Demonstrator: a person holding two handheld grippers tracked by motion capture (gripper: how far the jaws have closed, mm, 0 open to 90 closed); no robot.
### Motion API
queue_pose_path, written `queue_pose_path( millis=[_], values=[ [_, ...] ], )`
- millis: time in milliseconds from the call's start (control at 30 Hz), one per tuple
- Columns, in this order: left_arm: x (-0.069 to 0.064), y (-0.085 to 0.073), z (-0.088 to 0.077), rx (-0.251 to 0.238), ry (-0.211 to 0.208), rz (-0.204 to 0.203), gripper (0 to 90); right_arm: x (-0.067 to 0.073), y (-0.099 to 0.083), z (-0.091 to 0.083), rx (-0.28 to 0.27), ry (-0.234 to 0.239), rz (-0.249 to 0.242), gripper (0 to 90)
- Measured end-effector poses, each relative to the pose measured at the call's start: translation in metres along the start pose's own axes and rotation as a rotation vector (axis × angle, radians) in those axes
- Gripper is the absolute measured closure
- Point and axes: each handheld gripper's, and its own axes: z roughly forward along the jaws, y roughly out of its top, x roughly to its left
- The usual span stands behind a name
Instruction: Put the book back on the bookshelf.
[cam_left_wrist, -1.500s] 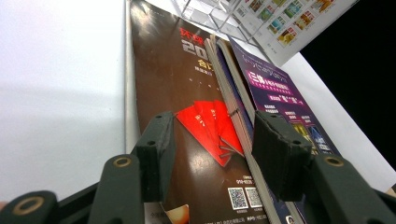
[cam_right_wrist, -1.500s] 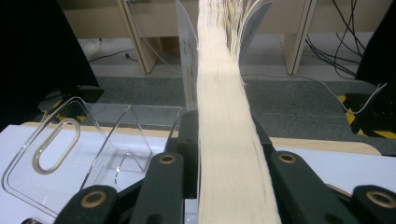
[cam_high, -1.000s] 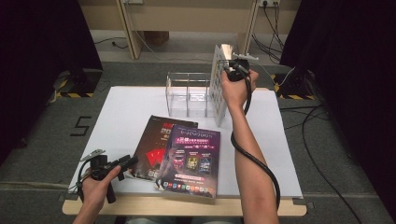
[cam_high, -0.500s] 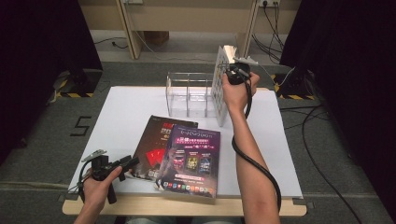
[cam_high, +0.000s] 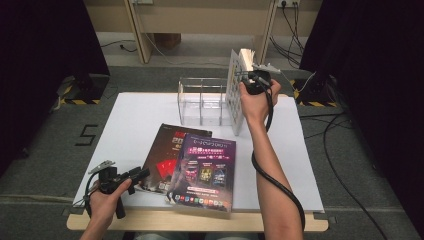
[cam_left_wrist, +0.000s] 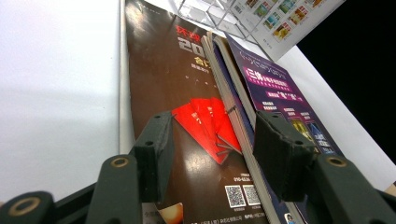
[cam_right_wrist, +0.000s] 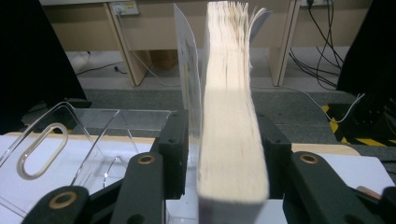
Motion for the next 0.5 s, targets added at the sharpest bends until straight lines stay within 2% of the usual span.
queue_pose_path(
  millis=[500],
  values=[
    [-0.003,0.000,0.001,0.006,0.002,0.015,44.7,-0.008,-0.015,-0.024,0.014,0.044,0.028,59.9]
  ],
)
